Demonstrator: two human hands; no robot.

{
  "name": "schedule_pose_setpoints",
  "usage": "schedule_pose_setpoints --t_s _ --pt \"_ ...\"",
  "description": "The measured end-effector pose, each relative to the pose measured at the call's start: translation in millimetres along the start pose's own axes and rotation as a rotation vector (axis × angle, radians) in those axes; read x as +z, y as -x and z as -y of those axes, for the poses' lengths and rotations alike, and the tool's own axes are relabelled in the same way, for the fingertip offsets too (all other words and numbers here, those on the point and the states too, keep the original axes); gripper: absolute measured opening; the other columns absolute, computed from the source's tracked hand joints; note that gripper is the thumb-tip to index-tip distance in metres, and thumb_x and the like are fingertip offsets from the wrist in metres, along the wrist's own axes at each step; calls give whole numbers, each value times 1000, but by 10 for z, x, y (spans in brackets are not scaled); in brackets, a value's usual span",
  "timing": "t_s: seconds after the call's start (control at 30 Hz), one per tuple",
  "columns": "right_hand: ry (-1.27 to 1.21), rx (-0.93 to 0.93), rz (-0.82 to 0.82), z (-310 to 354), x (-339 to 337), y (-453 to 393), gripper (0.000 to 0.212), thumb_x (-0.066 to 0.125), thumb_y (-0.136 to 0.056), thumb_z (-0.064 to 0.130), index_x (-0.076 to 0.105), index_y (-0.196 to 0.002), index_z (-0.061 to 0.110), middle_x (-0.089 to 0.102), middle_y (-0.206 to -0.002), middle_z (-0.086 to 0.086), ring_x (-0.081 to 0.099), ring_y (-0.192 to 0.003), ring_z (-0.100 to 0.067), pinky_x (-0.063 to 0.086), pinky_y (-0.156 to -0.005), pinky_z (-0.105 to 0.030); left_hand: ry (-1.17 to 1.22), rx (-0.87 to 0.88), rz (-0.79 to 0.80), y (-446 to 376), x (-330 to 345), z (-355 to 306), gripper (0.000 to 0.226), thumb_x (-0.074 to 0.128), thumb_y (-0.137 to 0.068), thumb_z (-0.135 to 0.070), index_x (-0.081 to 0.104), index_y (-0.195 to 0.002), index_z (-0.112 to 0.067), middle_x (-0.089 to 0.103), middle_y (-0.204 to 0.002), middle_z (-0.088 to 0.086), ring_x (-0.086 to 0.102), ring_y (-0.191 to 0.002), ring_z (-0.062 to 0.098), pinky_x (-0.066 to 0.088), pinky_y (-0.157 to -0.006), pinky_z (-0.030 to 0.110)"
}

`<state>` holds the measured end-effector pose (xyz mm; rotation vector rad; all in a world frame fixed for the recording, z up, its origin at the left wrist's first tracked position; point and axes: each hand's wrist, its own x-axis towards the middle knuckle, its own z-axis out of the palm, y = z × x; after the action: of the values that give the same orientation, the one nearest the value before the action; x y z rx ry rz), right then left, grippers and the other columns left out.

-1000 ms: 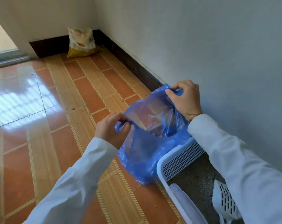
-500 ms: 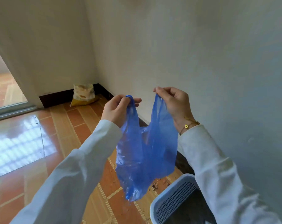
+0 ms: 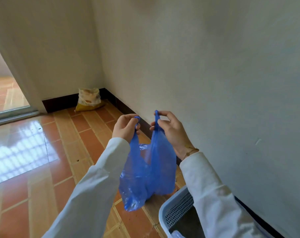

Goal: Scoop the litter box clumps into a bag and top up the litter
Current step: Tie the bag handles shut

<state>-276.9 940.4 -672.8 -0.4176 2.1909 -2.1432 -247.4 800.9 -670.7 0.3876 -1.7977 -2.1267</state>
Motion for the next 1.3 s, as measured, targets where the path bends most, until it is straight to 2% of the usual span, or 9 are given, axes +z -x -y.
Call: schedule_pose_setpoints --t_s 0.2,0.4,0.5,0.6,0.7,0.9,1.03,1.2,1.3 --pt "260 -151 121 -90 144 62 34 38 -100 7 53 -128 18 64 -99 -3 64 -97 -18 55 -88 -28 -116 -24 117 14 -43 142 31 56 -90 -8 56 -121 -7 58 -68 9 49 -53 16 45 -55 26" --pt "534 -330 216 -119 164 118 42 48 -95 3 48 -133 20 63 -118 -2 61 -105 -13 51 -89 -18 -336 -26 192 62 -24 161 14 60 -87 -23 70 -89 -14 57 -55 1 52 -49 11 43 -53 21" --pt "682 -440 231 -140 151 115 36 52 -94 9 43 -127 19 67 -105 -6 65 -91 -17 55 -79 -24 -352 -59 189 60 -24 193 14 61 -86 -28 70 -86 -18 60 -56 0 53 -49 9 46 -55 20" --pt "669 -471 204 -157 144 100 22 48 -93 10 38 -111 18 66 -93 -5 64 -80 -19 57 -70 -34 -331 -59 171 56 -42 214 12 64 -83 -28 71 -87 -18 62 -60 0 54 -52 10 47 -58 23" --pt "674 -456 253 -167 145 110 20 47 -90 14 40 -108 21 64 -97 -2 64 -86 -19 57 -80 -40 -366 -26 134 50 -60 215 11 64 -83 -25 71 -89 -18 63 -64 1 56 -55 11 47 -59 23" --pt "619 -447 286 -194 91 117 18 50 -97 10 53 -114 13 65 -105 -2 63 -96 -11 54 -85 -18 -314 -43 152 78 -55 190 15 56 -90 -19 68 -98 -13 59 -68 4 53 -58 14 46 -58 20" --pt "551 -407 211 -225 80 110 13 50 -98 18 56 -108 12 65 -94 5 63 -84 0 50 -74 -7 -179 -84 158 103 -32 151 20 49 -93 -16 68 -101 -13 56 -65 6 49 -56 15 45 -56 21" --pt "525 -345 83 -271 125 112 11 43 -101 21 53 -99 19 60 -78 11 58 -70 12 41 -60 -2 -258 93 146 159 -29 210 26 47 -97 -23 68 -87 -34 63 -66 0 55 -54 2 48 -60 12" --pt "510 -274 -9 -326 144 95 12 41 -101 20 50 -93 19 54 -69 13 54 -61 16 39 -51 -3 -351 210 182 159 -56 280 26 46 -97 -23 69 -106 -31 67 -74 4 54 -56 -1 44 -57 9"
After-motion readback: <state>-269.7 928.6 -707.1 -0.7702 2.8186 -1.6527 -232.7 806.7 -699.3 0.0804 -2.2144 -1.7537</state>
